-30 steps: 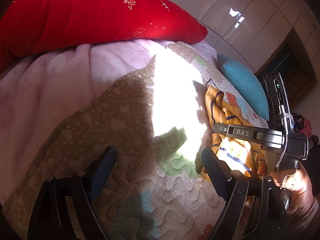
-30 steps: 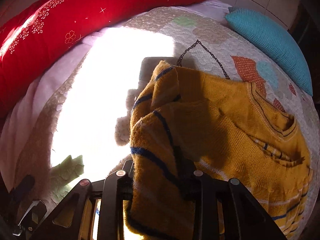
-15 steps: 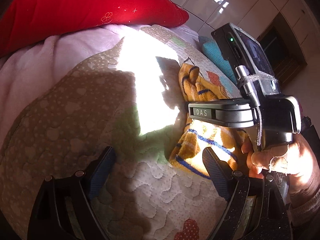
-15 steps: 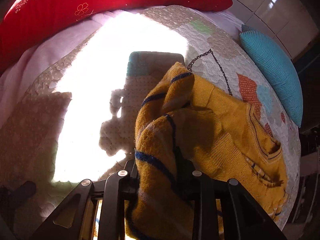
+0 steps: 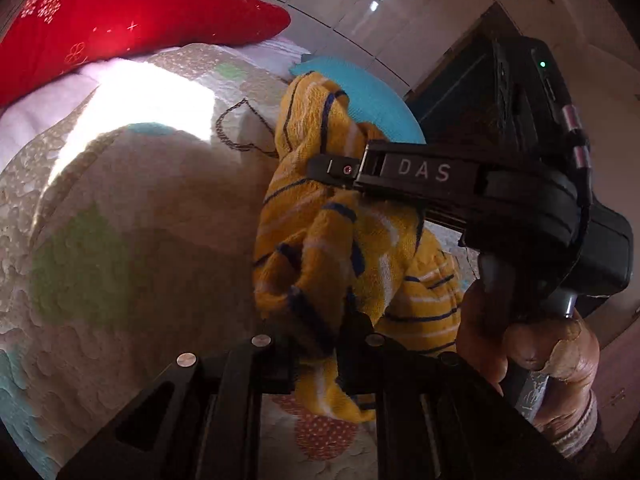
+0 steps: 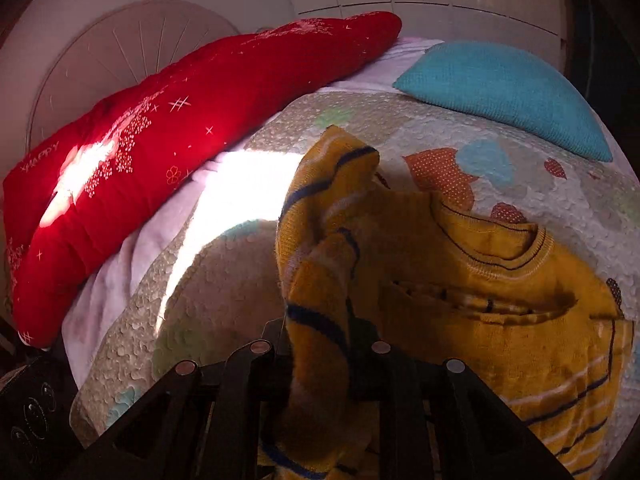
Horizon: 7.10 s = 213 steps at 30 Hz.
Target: Fold small clothes
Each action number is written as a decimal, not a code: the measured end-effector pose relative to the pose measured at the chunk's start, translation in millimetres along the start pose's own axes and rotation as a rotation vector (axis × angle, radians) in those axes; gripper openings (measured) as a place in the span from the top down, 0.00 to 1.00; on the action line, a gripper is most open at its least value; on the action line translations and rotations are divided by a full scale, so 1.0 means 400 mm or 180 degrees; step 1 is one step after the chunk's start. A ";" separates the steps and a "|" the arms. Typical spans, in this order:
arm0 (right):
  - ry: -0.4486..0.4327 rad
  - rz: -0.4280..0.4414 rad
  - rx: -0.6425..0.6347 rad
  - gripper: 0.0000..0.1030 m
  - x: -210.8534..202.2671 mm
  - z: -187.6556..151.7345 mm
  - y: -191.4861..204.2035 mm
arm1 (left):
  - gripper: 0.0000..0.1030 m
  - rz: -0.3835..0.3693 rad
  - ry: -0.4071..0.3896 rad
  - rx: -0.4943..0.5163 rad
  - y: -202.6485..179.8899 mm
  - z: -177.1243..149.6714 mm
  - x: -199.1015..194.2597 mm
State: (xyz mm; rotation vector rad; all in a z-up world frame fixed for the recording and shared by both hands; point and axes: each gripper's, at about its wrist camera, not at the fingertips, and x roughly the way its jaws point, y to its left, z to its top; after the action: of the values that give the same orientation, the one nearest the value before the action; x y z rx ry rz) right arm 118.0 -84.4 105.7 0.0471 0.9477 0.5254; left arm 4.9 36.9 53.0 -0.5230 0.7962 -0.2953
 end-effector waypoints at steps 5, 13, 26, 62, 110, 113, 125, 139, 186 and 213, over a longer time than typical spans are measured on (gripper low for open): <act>-0.0372 0.0086 0.0574 0.83 -0.156 -0.058 -0.244 | 0.87 -0.0114 0.0106 0.0408 -0.232 -0.025 0.069; -0.0289 -0.0025 0.1492 0.74 -0.199 -0.246 -0.626 | 0.86 -0.0038 0.0675 0.0829 -0.449 -0.166 0.265; -0.0756 0.0171 0.1361 0.43 -0.388 -0.333 -0.556 | 0.35 0.0183 0.0567 0.0958 -0.354 -0.193 0.026; -0.0981 -0.0049 0.1061 0.85 -0.469 -0.464 -0.522 | 0.28 0.0417 0.0529 0.0982 -0.272 -0.112 0.085; -0.0433 -0.0185 0.0993 0.49 -0.162 -0.096 -0.524 | 0.14 0.0303 0.0301 0.1188 -0.240 -0.265 0.170; -0.0246 -0.0561 0.1149 0.50 -0.161 -0.144 -0.618 | 0.14 0.0316 0.0305 0.1197 -0.241 -0.263 0.173; -0.0610 -0.0716 0.1145 0.46 -0.349 -0.336 -0.599 | 0.12 0.0368 0.0311 0.1227 -0.243 -0.264 0.175; -0.0553 -0.0833 0.0921 0.38 -0.403 -0.490 -0.545 | 0.10 0.0427 0.0315 0.1253 -0.248 -0.269 0.175; -0.1272 -0.0274 0.1612 0.32 -0.410 -0.698 -0.580 | 0.05 0.0617 0.0388 0.1207 -0.235 -0.309 0.112; -0.0892 0.0295 0.1868 0.26 -0.316 -0.463 -0.684 | 0.05 -0.0382 0.1134 0.0438 -0.209 -0.015 0.329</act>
State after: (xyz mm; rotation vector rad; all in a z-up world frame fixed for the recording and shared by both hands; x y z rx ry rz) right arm 25.1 -415.1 20.0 0.6790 0.7990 0.2999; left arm 83.8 -92.7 16.3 -0.3931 1.0825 -0.5610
